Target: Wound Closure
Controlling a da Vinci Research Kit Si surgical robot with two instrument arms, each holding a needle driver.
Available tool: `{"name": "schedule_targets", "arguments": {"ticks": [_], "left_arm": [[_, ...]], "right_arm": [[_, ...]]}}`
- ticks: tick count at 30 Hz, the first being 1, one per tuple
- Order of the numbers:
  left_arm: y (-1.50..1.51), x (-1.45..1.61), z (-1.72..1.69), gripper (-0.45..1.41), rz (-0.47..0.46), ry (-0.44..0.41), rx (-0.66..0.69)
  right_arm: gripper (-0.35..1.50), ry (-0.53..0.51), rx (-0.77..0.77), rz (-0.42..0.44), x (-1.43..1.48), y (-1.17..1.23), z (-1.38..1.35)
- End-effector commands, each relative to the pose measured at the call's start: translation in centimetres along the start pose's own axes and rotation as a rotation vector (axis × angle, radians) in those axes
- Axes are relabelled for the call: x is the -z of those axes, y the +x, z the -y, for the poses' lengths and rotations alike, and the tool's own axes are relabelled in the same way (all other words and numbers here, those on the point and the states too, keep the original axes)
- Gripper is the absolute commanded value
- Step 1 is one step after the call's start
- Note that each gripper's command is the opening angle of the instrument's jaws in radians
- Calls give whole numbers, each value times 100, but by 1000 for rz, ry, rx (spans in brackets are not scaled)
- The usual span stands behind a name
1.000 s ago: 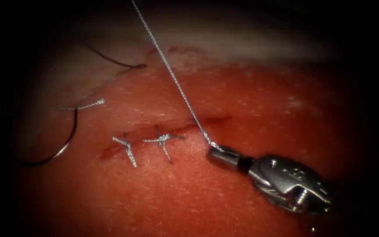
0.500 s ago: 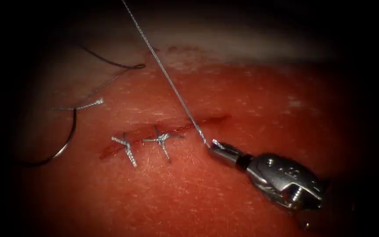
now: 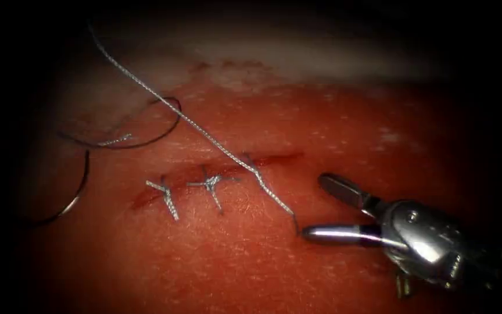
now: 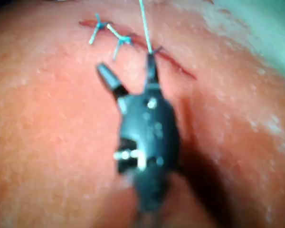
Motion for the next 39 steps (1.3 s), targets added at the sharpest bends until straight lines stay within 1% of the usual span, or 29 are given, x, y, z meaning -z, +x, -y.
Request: {"name": "schedule_targets", "arguments": {"ticks": [1,2,5,6,7,8,10,11,12,13,14,16,18,19,21,26,29,31,35,37,39], "left_arm": [[1,-3,-8,-35,-13,-14,31],[6,7,-21,-35,-34,-41,80],[16,21,-39,-35,-58,-78,141],[25,33,-47,-35,-75,-113,183],[28,37,-49,-35,-82,-120,194],[40,49,-54,-35,-119,-141,220],[57,63,-57,-35,-185,-175,242],[71,73,-60,-35,-231,-186,245],[84,82,-68,-35,-261,-193,246],[89,85,-73,-35,-264,-192,245],[99,90,-85,-35,-270,-184,245],[104,92,-98,-35,-267,-163,249],[103,91,-104,-35,-258,-142,242],[100,88,-110,-35,-247,-122,227],[96,87,-114,-35,-240,-109,223],[91,84,-123,-35,-217,-75,220],[91,85,-126,-35,-204,-58,221],[92,86,-129,-35,-200,-53,222],[98,93,-138,-35,-203,-39,227],[103,98,-146,-35,-200,-26,230],[105,102,-160,-35,-208,-23,228]], "right_arm": [[131,4,-4,4,-5,-3,3],[128,4,-9,6,-11,4,2],[98,32,-9,11,-22,13,2],[77,47,-10,24,-30,18,1],[62,62,-10,28,-36,22,-1],[57,57,-13,29,-46,30,-5],[49,52,-20,31,-57,41,-9],[35,45,-29,32,-68,52,-10],[9,35,-48,38,-80,67,-9],[-8,36,-45,37,-87,77,-6],[-35,38,-40,27,-98,91,-1],[-35,49,-37,22,-115,108,11],[-35,67,-31,24,-123,111,20],[-35,83,-28,25,-126,109,27],[-35,84,-23,24,-125,104,32],[-35,94,-15,29,-121,96,42],[-35,113,-4,45,-117,91,47],[-35,132,6,69,-120,82,52],[-35,141,26,81,-137,62,51],[-35,114,35,88,-152,53,42],[-35,77,38,65,-164,51,30]]}}
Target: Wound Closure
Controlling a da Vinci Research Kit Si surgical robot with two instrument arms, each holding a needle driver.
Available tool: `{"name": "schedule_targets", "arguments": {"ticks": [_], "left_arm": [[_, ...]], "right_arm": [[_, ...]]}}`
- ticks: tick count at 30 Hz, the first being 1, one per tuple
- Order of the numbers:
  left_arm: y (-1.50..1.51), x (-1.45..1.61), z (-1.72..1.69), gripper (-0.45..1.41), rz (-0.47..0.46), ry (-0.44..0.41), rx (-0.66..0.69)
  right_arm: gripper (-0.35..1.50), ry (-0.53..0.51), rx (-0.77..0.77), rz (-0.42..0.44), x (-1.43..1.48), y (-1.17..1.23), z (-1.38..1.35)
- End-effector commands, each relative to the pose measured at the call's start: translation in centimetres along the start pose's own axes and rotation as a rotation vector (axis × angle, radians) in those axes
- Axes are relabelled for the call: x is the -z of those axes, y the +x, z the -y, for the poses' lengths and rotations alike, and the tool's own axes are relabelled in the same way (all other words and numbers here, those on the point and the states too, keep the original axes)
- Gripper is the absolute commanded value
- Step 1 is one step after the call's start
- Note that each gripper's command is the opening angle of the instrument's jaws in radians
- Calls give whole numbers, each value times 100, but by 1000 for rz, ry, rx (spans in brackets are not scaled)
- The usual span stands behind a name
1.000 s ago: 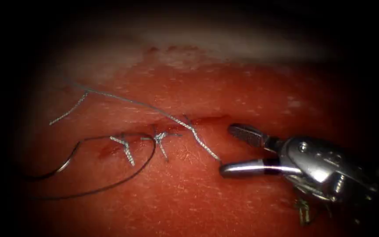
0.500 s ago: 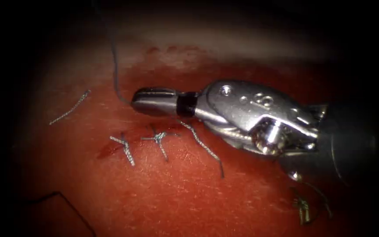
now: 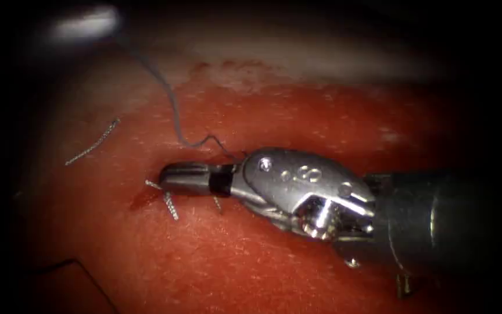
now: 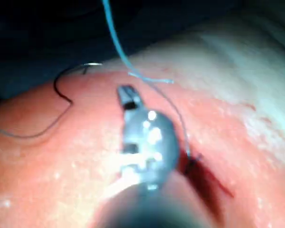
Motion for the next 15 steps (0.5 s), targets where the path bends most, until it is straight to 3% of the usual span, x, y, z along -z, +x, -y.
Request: {"name": "schedule_targets", "arguments": {"ticks": [1,10,15], "left_arm": [[-7,-6,-12,-35,-4,-7,9],[-93,-18,-67,-35,13,-14,47],[-128,-42,-105,-35,28,-35,59]], "right_arm": [[-35,-20,-1,-22,-12,-3,-9],[-35,-82,-62,-221,21,13,-50],[-35,-34,-129,-330,28,13,-67]]}}
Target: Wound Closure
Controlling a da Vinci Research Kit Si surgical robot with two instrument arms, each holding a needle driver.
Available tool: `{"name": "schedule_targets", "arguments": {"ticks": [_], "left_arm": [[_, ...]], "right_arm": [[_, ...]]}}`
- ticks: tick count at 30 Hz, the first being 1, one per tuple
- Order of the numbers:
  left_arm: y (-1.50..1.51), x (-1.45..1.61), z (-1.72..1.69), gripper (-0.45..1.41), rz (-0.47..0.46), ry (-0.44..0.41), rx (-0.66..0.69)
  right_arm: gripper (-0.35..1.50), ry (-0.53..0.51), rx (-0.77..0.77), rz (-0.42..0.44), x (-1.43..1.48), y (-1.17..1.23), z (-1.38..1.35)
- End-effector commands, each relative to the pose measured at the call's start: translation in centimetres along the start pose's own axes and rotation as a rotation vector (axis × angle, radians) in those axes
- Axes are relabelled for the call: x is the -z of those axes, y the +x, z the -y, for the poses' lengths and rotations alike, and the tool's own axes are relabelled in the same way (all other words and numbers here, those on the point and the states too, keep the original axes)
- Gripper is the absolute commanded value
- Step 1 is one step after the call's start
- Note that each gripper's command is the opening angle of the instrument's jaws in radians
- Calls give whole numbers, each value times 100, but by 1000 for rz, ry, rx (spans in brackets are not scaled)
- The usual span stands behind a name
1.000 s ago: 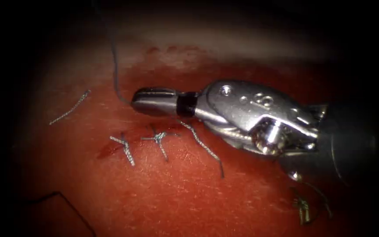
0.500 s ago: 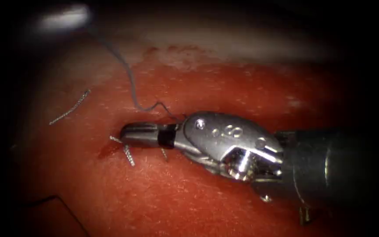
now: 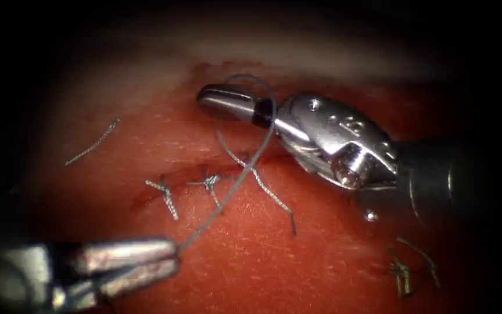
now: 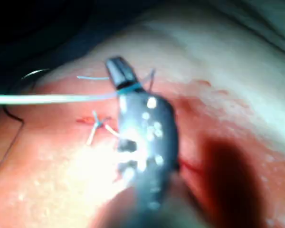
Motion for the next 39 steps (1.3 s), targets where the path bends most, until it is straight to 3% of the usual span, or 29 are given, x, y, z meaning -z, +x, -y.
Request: {"name": "schedule_targets", "arguments": {"ticks": [1,10,16,22,30,32,34,39], "left_arm": [[-9,-9,-8,-35,5,-3,-5],[-69,-76,21,-35,53,0,-56],[-120,-120,37,-35,107,10,-69],[-119,-147,56,-35,116,20,-67],[-117,-164,63,-35,120,14,-66],[-117,-164,64,-35,120,12,-67],[-119,-163,64,-35,130,8,-69],[-130,-167,60,-35,148,8,-78]], "right_arm": [[-35,16,-10,-11,-6,-6,-1],[-35,204,-50,-1,17,4,-12],[-35,346,-77,27,28,26,-20],[-35,447,-28,77,25,29,-24],[-15,552,57,317,19,24,-22],[-1,563,68,366,18,24,-21],[12,589,112,474,17,28,-22],[26,657,199,540,17,29,-15]]}}
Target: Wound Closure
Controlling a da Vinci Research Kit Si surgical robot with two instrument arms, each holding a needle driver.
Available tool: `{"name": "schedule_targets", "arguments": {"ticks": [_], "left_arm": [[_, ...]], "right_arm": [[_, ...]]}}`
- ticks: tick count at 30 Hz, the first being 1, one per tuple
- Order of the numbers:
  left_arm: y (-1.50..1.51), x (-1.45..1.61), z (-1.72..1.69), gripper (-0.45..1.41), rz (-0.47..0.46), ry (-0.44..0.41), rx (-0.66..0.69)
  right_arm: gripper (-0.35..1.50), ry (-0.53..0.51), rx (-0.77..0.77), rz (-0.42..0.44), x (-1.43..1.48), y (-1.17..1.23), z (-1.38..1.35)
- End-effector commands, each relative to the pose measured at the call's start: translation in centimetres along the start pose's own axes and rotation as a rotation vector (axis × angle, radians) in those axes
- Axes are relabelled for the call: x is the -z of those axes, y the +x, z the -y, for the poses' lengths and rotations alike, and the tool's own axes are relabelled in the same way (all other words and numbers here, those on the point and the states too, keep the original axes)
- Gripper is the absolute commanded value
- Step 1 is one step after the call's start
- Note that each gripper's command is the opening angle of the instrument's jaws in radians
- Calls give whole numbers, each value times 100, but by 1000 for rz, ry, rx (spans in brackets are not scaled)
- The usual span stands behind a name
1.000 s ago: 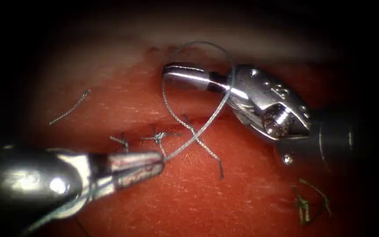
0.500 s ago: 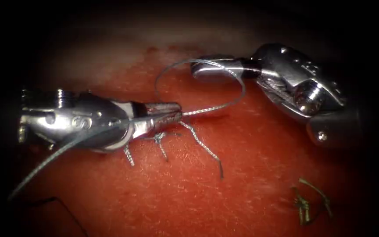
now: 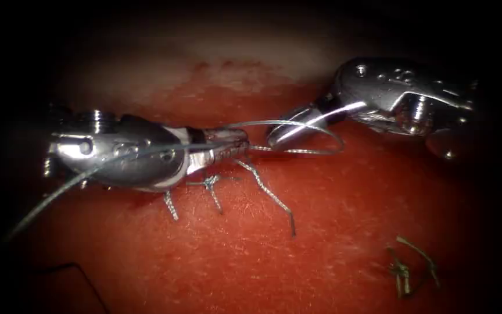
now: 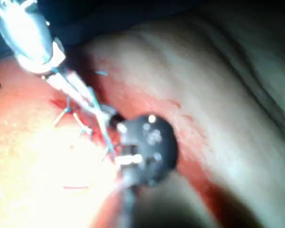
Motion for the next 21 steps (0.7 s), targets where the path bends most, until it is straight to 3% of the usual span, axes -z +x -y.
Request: {"name": "schedule_targets", "arguments": {"ticks": [1,6,14,18,21], "left_arm": [[-5,-7,-6,-35,0,-2,-1],[-6,-7,-5,-35,3,-4,4],[-10,-11,-9,-35,19,-4,-7],[-12,-13,-10,-35,22,-3,-8],[-12,-12,-11,-35,22,-3,-8]], "right_arm": [[29,6,17,18,-9,-2,-4],[59,19,77,174,-19,-2,6],[59,43,116,318,-32,-5,24],[56,37,121,343,-42,-10,27],[54,-2,23,447,-57,-25,29]]}}
